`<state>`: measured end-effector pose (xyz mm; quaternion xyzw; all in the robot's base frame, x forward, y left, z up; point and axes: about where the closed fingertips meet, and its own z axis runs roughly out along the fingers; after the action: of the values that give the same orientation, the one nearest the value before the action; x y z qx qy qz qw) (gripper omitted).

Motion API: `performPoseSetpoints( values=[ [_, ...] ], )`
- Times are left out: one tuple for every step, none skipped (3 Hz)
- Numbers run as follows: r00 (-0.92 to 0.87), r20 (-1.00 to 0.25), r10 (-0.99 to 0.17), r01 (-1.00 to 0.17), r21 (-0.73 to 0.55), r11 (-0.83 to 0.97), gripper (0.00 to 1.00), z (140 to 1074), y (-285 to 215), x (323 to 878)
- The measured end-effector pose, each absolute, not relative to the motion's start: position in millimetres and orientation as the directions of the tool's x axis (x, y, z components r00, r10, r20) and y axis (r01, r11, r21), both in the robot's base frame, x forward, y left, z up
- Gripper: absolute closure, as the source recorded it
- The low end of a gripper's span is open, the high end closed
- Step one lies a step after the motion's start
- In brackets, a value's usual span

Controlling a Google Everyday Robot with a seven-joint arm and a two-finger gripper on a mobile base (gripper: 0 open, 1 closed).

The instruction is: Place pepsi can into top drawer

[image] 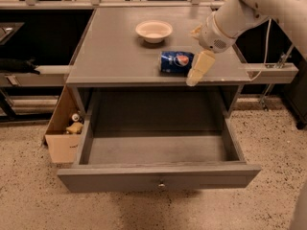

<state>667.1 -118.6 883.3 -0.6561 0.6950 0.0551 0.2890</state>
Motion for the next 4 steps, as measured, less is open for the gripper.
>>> performPoseSetpoints(
  values=[
    [0.002, -0.497, -0.868, -0.955, -0.259, 0.146, 0.03, 854.9, -107.5, 695.9],
    [-0.007, -0.503, -0.864, -0.961, -0.236, 0.145, 0.26, 839.6, -101.0, 708.2],
    [0.011, -0.507, -0.862, -0.963, -0.237, 0.128, 0.57, 834.9, -94.9, 713.5],
    [0.078, -0.502, -0.861, -0.959, -0.275, 0.074, 0.8, 855.5, -82.9, 696.8]
  ],
)
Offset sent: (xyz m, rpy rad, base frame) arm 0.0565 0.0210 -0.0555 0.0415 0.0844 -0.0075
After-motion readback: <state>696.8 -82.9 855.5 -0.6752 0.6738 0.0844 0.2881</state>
